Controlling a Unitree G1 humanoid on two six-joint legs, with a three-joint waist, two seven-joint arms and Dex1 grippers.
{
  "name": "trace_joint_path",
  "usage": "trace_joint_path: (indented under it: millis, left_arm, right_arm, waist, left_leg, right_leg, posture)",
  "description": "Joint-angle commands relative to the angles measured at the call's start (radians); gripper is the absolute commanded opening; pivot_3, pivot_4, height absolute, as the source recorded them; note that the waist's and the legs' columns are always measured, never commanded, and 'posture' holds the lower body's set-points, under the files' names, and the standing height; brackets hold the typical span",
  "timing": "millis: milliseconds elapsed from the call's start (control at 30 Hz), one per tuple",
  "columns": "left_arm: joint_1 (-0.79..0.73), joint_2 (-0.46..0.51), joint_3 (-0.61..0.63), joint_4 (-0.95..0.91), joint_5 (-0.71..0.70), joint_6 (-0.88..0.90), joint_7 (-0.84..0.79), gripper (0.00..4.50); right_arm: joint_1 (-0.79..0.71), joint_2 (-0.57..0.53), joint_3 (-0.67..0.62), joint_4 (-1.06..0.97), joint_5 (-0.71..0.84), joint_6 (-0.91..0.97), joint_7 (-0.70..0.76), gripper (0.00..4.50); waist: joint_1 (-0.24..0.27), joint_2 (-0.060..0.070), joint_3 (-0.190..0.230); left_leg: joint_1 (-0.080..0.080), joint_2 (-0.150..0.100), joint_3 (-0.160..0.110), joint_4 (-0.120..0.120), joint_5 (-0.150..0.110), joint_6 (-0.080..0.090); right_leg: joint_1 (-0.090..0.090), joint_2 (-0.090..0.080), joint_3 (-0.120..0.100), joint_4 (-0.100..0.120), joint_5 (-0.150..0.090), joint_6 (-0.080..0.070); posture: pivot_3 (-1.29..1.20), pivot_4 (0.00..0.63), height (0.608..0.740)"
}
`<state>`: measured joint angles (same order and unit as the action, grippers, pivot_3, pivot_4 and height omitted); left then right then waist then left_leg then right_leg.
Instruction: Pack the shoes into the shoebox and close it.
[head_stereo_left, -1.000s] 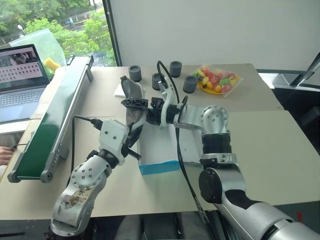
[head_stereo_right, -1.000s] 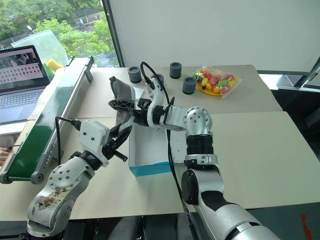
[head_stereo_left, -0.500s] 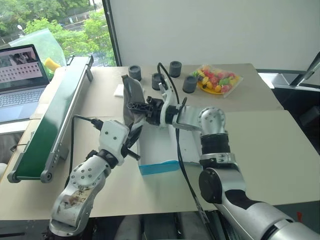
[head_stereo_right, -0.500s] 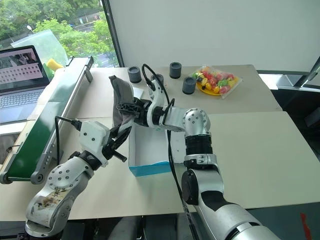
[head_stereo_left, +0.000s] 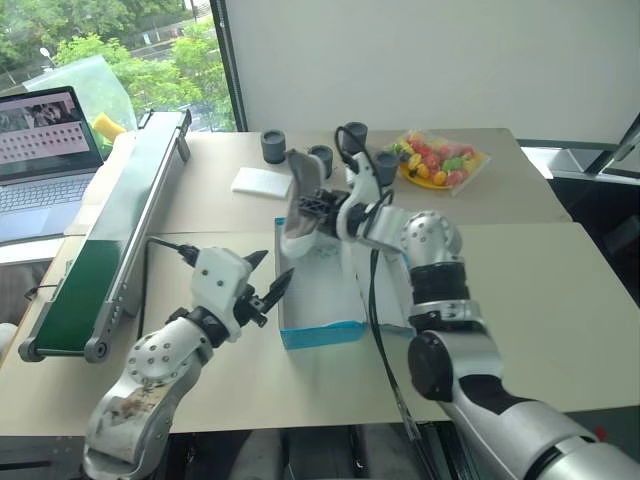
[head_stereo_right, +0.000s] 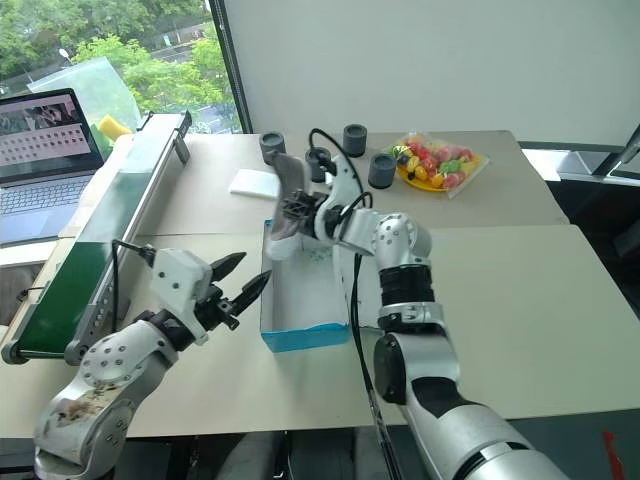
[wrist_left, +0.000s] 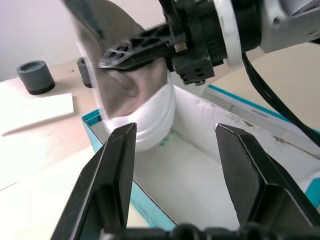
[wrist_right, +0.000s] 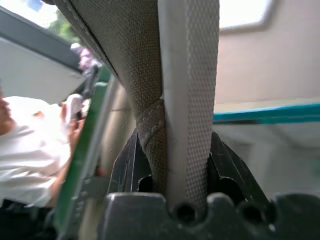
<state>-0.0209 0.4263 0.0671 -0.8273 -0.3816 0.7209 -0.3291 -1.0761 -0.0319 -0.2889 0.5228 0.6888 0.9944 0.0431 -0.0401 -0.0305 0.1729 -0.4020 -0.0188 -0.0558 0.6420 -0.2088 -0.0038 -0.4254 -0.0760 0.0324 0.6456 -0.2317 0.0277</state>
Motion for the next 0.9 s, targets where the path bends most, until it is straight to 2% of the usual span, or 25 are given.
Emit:
trace_joint_path:
  millis: [33, 200, 267, 367, 633, 800, 900]
  left_arm:
    - [0.039, 0.025, 0.089, -0.081, -0.087, 0.025, -0.032, 2.68]
    - [0.122, 0.097, 0.183, -0.097, -0.157, 0.026, -0.098, 2.68]
    - [0.174, 0.152, 0.226, -0.075, -0.176, 0.012, -0.165, 2.68]
    - [0.220, 0.209, 0.259, -0.049, -0.189, -0.011, -0.225, 2.68]
    - [0.300, 0.308, 0.390, 0.026, -0.234, -0.051, -0.380, 2.68]
    - [0.270, 0.318, 0.429, 0.081, -0.234, -0.091, -0.398, 2.68]
    - [0.231, 0.319, 0.415, 0.082, -0.239, -0.103, -0.389, 3.34]
  right_arm:
    - [-0.099, -0.126, 0.013, 0.028, -0.052, 0.089, -0.001, 0.59]
    - [-0.132, -0.220, 0.047, -0.023, -0.049, 0.331, 0.032, 0.59]
    - [-0.137, -0.232, 0.067, -0.059, -0.051, 0.457, 0.026, 0.59]
    - [-0.120, -0.210, 0.087, -0.116, -0.065, 0.534, 0.026, 0.59]
    - [-0.124, -0.139, 0.089, -0.140, -0.123, 0.575, 0.034, 0.59]
    - [-0.201, -0.174, 0.102, -0.071, -0.164, 0.486, 0.088, 0.59]
    - [-0.206, -0.164, 0.099, -0.082, -0.172, 0.501, 0.100, 0.59]
  waist:
    - [-0.002, 0.000, 0.000]
    - [-0.009, 0.000, 0.000]
    - [-0.015, 0.000, 0.000]
    - [-0.015, 0.001, 0.000]
    - [-0.017, 0.001, 0.001]
    - [-0.017, 0.002, 0.001]
    - [-0.017, 0.002, 0.001]
  left_leg:
    - [0.000, 0.000, 0.000, 0.000, 0.000, 0.000]
    - [0.000, 0.001, 0.001, -0.001, -0.001, 0.001]
    - [0.001, 0.001, 0.002, -0.001, -0.001, 0.001]
    - [0.002, 0.001, 0.003, -0.001, -0.001, 0.001]
    - [0.002, 0.001, 0.003, -0.001, -0.001, 0.001]
    - [0.002, 0.001, 0.003, -0.001, -0.001, 0.001]
    - [0.002, 0.001, 0.003, -0.001, -0.001, 0.001]
  right_leg:
    - [0.000, 0.000, 0.000, 0.000, 0.000, 0.000]
    - [0.000, 0.001, 0.001, -0.002, 0.000, 0.000]
    - [0.000, 0.001, 0.002, -0.001, 0.000, 0.000]
    - [0.001, 0.001, 0.003, 0.000, 0.000, 0.000]
    - [0.001, 0.001, 0.003, -0.002, 0.000, 0.000]
    - [0.000, 0.001, 0.003, -0.002, 0.000, 0.000]
    - [0.000, 0.001, 0.002, -0.002, 0.000, 0.000]
  posture:
    - [0.00, 0.150, 0.736]
    - [0.00, 0.150, 0.736]
    - [0.00, 0.150, 0.736]
    - [0.00, 0.150, 0.736]
    - [0.00, 0.150, 0.736]
    - [0.00, 0.150, 0.736]
    - [0.00, 0.150, 0.736]
